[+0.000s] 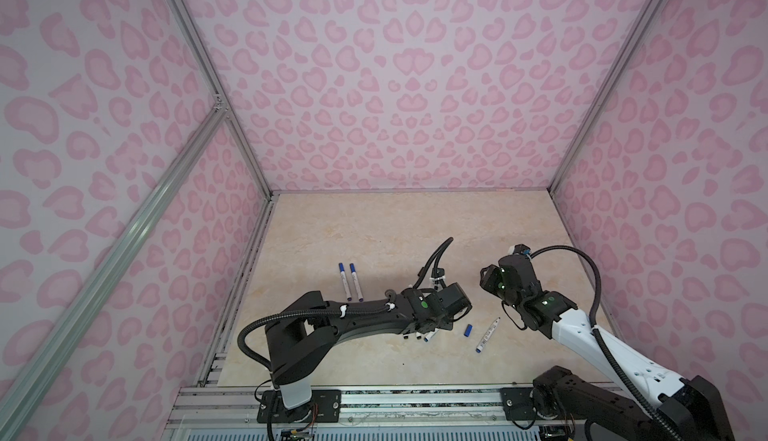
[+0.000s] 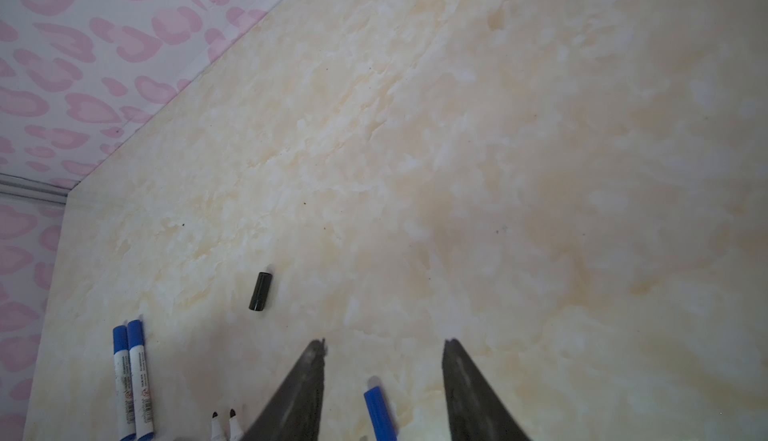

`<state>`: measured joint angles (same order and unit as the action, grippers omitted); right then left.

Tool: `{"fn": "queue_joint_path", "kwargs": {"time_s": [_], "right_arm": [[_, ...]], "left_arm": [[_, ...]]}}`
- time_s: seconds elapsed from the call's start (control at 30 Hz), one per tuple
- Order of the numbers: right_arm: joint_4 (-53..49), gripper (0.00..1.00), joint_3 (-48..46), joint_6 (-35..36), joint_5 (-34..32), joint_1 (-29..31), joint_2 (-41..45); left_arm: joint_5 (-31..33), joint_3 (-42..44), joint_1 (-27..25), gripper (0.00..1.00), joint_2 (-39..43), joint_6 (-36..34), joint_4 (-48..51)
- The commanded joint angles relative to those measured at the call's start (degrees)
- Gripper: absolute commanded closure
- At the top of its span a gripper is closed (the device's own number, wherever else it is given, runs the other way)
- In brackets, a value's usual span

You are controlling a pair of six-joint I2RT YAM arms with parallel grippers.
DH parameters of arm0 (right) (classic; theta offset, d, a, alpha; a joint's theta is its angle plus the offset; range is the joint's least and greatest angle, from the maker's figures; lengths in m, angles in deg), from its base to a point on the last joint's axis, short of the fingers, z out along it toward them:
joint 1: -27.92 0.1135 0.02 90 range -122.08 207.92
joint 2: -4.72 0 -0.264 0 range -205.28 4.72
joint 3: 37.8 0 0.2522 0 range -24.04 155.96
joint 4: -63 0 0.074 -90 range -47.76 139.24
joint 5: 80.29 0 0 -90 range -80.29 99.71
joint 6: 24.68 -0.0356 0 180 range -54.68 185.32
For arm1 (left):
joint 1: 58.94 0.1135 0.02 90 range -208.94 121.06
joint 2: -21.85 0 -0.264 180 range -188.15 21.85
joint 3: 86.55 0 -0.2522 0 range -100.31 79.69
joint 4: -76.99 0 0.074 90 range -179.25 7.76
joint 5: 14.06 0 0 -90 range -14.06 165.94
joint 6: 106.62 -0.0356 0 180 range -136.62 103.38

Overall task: Insert the pens into the pen caps
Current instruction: 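Move the left gripper over the loose white markers and grasp one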

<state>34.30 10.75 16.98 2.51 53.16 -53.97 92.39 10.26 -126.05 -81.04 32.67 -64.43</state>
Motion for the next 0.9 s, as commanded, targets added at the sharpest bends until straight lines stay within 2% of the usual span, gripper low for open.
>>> {"fn": "queue_joint_path", "kwargs": {"time_s": [0.0, 0.37, 0.77, 0.87], "right_arm": [[-1.36, 0.52, -0.86, 1.39, 1.24, -1.21, 1.30], [-2.81, 0.50, -2.34, 1.45, 0.88, -2.10, 5.83], [-2.39, 0.51, -2.79, 0.97, 1.94, -2.13, 6.48], [-2.23, 0.51, -2.97, 0.88, 2.10, -2.12, 6.66]], "left_arm": [[-2.83, -1.61, 0.21, 0.53, -2.60, -3.74, 1.24], [-6.43, -3.74, 0.51, 0.52, -7.86, -6.85, 1.99], [-5.50, -6.20, 0.50, 0.56, -12.49, -6.04, 4.71], [-5.14, -6.68, 0.49, 0.60, -12.93, -5.58, 5.46]]}}
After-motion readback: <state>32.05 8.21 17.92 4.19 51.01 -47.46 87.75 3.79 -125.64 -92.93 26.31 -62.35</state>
